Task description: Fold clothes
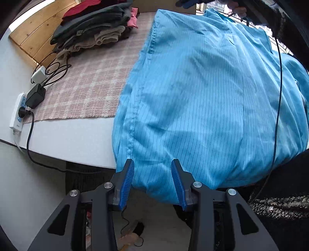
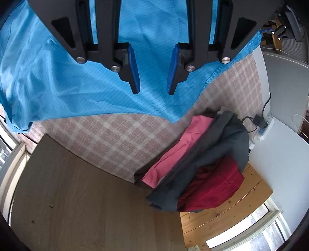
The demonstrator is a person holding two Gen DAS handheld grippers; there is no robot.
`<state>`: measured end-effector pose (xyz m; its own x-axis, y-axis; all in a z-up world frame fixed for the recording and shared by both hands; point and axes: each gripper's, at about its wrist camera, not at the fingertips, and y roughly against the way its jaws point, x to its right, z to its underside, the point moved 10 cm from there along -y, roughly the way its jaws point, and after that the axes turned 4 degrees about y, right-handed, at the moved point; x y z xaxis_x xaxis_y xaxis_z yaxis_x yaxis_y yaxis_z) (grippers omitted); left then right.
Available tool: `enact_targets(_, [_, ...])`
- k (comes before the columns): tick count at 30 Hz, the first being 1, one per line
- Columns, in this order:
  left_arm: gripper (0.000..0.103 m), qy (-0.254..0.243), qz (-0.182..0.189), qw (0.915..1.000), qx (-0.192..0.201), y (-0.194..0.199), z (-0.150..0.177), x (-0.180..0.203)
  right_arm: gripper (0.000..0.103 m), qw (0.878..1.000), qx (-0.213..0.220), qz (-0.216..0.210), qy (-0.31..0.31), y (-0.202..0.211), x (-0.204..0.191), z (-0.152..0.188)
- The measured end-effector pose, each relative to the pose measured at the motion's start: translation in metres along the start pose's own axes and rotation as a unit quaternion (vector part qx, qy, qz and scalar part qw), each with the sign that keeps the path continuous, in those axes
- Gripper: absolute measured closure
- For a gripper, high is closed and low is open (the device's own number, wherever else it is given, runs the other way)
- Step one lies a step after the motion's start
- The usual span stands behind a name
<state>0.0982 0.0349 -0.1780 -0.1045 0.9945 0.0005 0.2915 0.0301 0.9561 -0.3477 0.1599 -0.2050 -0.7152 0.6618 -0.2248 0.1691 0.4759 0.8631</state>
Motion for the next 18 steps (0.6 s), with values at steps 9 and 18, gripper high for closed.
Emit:
enact_targets(9, [0.062, 0.033, 0.000, 0.9993, 0.014, 0.001, -0.010, -0.022, 0.071, 0.985, -0.109, -0.089, 0.103, -0.064, -0.107, 0.076])
enact_targets(18, [0.052, -0.019, -0.029, 0.9994, 0.000, -0.022, -0.017, -0.017, 0.073, 0.989, 0.012, 0.087, 0.119, -0.016, 0.007, -0.025])
